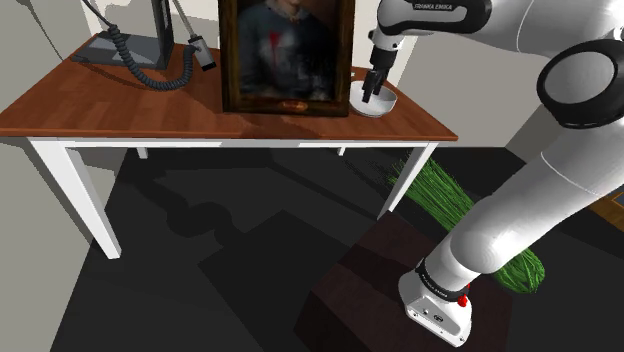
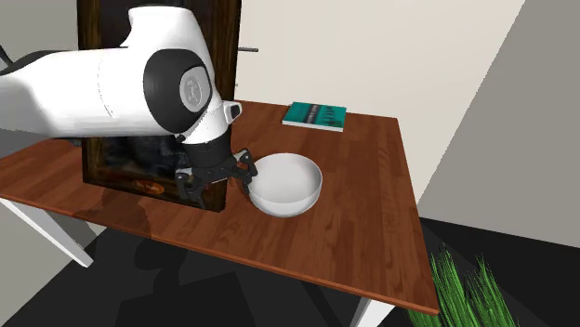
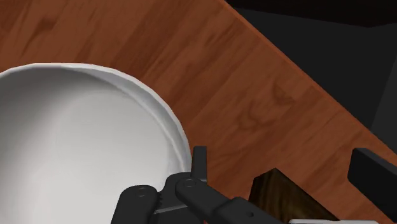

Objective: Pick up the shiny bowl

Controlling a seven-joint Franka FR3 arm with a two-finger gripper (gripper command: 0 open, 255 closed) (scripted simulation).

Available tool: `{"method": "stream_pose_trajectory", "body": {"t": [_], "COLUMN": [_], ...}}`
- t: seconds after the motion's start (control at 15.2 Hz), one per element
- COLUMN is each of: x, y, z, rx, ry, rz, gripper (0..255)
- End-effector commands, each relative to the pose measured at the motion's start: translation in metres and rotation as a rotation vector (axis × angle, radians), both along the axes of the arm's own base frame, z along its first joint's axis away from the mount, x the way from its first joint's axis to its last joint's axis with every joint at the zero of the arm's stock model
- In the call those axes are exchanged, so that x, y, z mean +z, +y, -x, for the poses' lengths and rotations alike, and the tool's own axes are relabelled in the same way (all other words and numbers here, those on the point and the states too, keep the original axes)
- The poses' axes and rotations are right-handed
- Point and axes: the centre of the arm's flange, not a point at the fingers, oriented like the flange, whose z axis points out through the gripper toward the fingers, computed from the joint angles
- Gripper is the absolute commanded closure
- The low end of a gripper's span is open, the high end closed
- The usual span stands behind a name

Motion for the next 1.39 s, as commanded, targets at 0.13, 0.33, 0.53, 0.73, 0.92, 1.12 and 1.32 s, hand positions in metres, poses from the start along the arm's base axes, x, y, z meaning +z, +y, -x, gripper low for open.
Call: {"method": "stream_pose_trajectory", "body": {"t": [0.13,0.33,0.53,0.73,0.92,1.12,1.32], "x": [-0.007,-0.014,-0.029,-0.048,-0.048,-0.048,-0.048], "y": [-0.043,-0.053,-0.053,-0.053,-0.053,-0.053,-0.053], "z": [-0.036,-0.045,-0.045,-0.045,-0.045,-0.045,-0.045], "rx": [0.007,0.009,0.009,0.009,0.009,0.009,0.009], "ry": [0.009,0.011,0.011,0.011,0.011,0.012,0.012], "rz": [0.022,0.027,0.027,0.027,0.027,0.027,0.027], "gripper": [0,0,0,0,255,255,255]}}
